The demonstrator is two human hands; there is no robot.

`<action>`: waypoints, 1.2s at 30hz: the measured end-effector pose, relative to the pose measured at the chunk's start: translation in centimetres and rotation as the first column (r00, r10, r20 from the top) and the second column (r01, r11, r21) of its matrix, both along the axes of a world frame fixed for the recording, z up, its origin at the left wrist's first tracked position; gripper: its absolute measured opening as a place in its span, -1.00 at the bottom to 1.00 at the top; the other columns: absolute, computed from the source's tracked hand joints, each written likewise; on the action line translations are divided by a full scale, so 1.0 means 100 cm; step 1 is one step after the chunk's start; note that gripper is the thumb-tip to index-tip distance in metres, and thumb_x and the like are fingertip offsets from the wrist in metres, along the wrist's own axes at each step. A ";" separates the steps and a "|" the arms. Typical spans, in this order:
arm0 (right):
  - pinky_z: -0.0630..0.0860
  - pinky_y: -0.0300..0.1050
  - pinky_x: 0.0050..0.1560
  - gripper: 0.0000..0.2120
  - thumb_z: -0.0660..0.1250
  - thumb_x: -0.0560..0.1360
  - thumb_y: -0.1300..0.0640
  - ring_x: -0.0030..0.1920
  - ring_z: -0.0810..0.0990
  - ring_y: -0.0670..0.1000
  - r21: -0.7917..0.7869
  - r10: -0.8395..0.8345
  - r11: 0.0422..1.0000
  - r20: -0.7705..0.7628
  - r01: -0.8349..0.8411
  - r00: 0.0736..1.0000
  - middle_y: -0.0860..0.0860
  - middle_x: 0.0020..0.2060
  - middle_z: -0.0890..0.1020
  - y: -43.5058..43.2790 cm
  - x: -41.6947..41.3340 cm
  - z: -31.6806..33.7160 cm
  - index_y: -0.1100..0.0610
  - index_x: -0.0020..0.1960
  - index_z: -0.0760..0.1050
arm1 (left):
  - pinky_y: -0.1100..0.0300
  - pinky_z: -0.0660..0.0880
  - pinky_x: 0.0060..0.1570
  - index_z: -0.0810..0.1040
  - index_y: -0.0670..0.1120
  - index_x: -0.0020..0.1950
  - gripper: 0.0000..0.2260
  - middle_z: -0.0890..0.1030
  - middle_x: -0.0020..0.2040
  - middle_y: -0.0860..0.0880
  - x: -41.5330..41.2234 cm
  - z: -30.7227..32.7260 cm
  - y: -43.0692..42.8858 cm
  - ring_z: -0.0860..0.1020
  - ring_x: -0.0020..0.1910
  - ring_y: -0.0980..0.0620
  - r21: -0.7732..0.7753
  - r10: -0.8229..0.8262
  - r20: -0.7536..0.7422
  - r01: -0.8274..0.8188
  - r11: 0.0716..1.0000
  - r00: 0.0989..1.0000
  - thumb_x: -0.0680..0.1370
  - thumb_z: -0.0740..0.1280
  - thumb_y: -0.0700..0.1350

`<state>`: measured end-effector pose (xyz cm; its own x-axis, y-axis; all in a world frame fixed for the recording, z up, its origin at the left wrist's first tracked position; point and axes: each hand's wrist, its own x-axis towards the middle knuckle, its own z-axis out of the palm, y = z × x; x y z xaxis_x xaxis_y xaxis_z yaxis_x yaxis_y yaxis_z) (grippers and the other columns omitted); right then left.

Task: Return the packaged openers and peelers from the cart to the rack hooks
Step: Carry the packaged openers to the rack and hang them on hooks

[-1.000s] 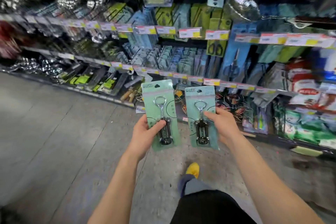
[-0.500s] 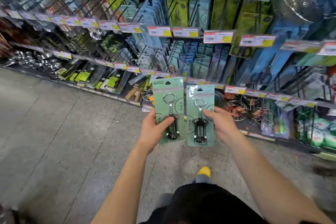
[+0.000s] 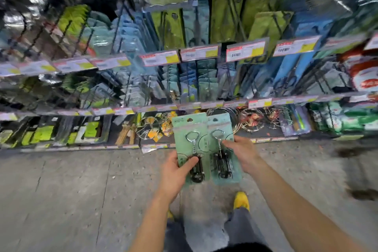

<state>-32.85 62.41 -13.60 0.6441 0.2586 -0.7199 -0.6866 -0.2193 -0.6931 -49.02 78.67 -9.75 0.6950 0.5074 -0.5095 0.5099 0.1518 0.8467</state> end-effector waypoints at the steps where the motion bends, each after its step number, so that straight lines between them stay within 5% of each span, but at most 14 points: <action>1: 0.51 -0.27 0.00 -0.86 0.55 0.43 0.17 -0.12 0.66 -0.11 -0.027 -0.018 0.999 0.006 0.019 1.000 -0.08 -0.21 0.73 0.007 0.001 -0.005 0.18 -0.08 0.63 | 0.24 0.64 0.03 0.64 -0.11 0.19 -0.76 0.77 0.06 -0.01 0.003 -0.013 0.012 0.72 0.09 -0.02 -0.006 -0.028 0.005 0.028 1.000 1.000 0.55 0.50 -0.27; 4: 0.44 -0.22 -0.16 -0.79 0.42 0.53 0.32 -0.28 0.54 -0.11 -0.095 -0.067 0.993 0.032 0.070 0.997 -0.01 -0.31 0.63 0.027 0.008 -0.019 0.13 -0.24 0.55 | 0.08 0.65 0.11 0.64 -0.12 0.19 -0.75 0.77 0.07 -0.05 0.013 -0.052 0.041 0.73 0.10 -0.07 -0.024 -0.105 0.004 0.105 0.994 0.994 0.53 0.52 -0.26; 7: 0.42 -0.27 -0.19 -0.89 0.42 0.55 0.27 -0.22 0.54 -0.10 -0.094 -0.108 0.989 0.074 0.114 0.991 0.03 -0.22 0.64 0.038 0.015 -0.057 0.27 -0.15 0.57 | 0.32 0.61 -0.05 0.65 -0.10 0.16 -0.78 0.78 0.01 0.03 0.023 -0.082 0.059 0.73 0.02 0.06 -0.038 -0.154 0.020 0.155 0.987 0.988 0.53 0.52 -0.25; 10: 0.47 -0.15 -0.04 -0.77 0.50 0.49 0.23 -0.08 0.63 0.03 -0.096 -0.154 0.982 0.078 0.161 0.985 0.03 -0.16 0.71 0.048 0.028 -0.104 0.33 0.08 0.62 | 0.43 0.55 -0.10 0.66 -0.03 0.14 -0.81 0.77 -0.01 0.16 0.034 -0.116 0.068 0.71 0.01 0.18 -0.023 -0.211 0.058 0.213 0.977 0.976 0.55 0.52 -0.20; 12: 0.48 -0.18 -0.20 -0.92 0.48 0.49 0.26 -0.22 0.61 -0.01 -0.079 -0.147 0.984 0.122 0.157 0.982 -0.06 -0.33 0.66 0.052 0.038 -0.131 0.23 -0.03 0.64 | 0.48 0.53 -0.11 0.65 0.00 0.16 -0.78 0.76 0.01 0.21 0.041 -0.146 0.068 0.70 0.00 0.26 -0.040 -0.209 0.083 0.213 0.976 0.974 0.55 0.52 -0.19; 15: 0.52 -0.27 -0.29 -0.93 0.45 0.51 0.32 -0.25 0.60 -0.07 -0.031 -0.148 0.987 0.196 0.157 0.970 -0.09 -0.28 0.66 0.055 0.059 -0.173 0.18 -0.08 0.62 | 0.40 0.57 0.00 0.64 -0.02 0.22 -0.71 0.76 0.08 0.14 0.054 -0.199 0.069 0.70 0.08 0.20 -0.029 -0.229 0.137 0.235 0.972 0.964 0.53 0.52 -0.24; 18: 0.62 -0.12 -0.01 -0.88 0.47 0.45 0.35 -0.13 0.67 0.10 0.071 -0.168 0.986 0.316 0.153 0.934 0.12 -0.13 0.76 0.061 0.083 -0.223 0.16 -0.18 0.70 | 0.34 0.59 0.00 0.64 -0.09 0.22 -0.68 0.77 0.08 0.10 0.070 -0.253 0.074 0.72 0.09 0.12 0.048 -0.256 0.180 0.251 0.967 0.950 0.51 0.53 -0.30; 21: 0.57 0.12 0.23 -0.85 0.50 0.41 0.25 0.02 0.71 0.13 0.150 -0.128 0.986 0.419 0.071 0.899 0.09 -0.05 0.77 0.067 0.108 -0.267 0.16 -0.03 0.73 | 0.42 0.56 -0.09 0.63 -0.08 0.18 -0.70 0.76 0.02 0.18 0.087 -0.303 0.081 0.71 -0.02 0.23 0.142 -0.230 0.251 0.199 0.970 0.940 0.50 0.54 -0.30; 24: 0.52 0.05 0.24 -0.69 0.54 0.41 0.17 0.11 0.69 0.03 0.240 -0.151 0.970 0.501 0.030 0.852 0.01 0.02 0.75 0.077 0.123 -0.298 0.21 0.13 0.64 | 0.38 0.59 -0.12 0.63 -0.04 0.13 -0.69 0.78 -0.03 0.15 0.105 -0.347 0.089 0.73 -0.07 0.21 0.182 -0.227 0.315 0.176 0.967 0.922 0.47 0.56 -0.31; 27: 0.53 -0.12 0.06 -0.90 0.49 0.46 0.25 -0.03 0.70 -0.06 0.322 -0.190 0.947 0.555 0.001 0.810 -0.04 -0.09 0.76 0.086 0.127 -0.315 0.19 -0.03 0.63 | 0.41 0.58 -0.15 0.63 -0.03 0.11 -0.69 0.78 -0.08 0.18 0.122 -0.369 0.095 0.72 -0.11 0.25 0.245 -0.252 0.399 0.163 0.956 0.882 0.46 0.56 -0.31; 31: 0.61 -0.25 -0.14 -0.84 0.40 0.54 0.29 -0.03 0.74 -0.03 0.375 -0.202 0.925 0.630 -0.065 0.750 0.04 -0.03 0.77 0.086 0.119 -0.323 0.18 0.09 0.66 | 0.28 0.64 -0.04 0.64 -0.06 0.19 -0.69 0.78 0.04 0.07 0.136 -0.379 0.099 0.74 0.02 0.11 0.254 -0.194 0.561 0.056 0.966 0.805 0.49 0.55 -0.25; 36: 0.50 0.04 0.30 -0.67 0.53 0.45 0.12 0.21 0.65 0.05 0.414 -0.258 0.908 0.672 -0.064 0.695 0.02 0.13 0.72 0.084 0.124 -0.309 0.13 0.19 0.63 | 0.29 0.64 -0.07 0.62 -0.03 0.21 -0.70 0.78 0.07 0.05 0.147 -0.368 0.095 0.74 0.05 0.07 0.196 -0.156 0.652 0.034 0.980 0.742 0.52 0.52 -0.26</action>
<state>-20.46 70.85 -44.48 0.9468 0.3067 0.0975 0.0336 0.2069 -0.9778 -34.33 88.20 -46.54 0.8740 0.4517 0.1793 -0.1831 -0.0357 0.9824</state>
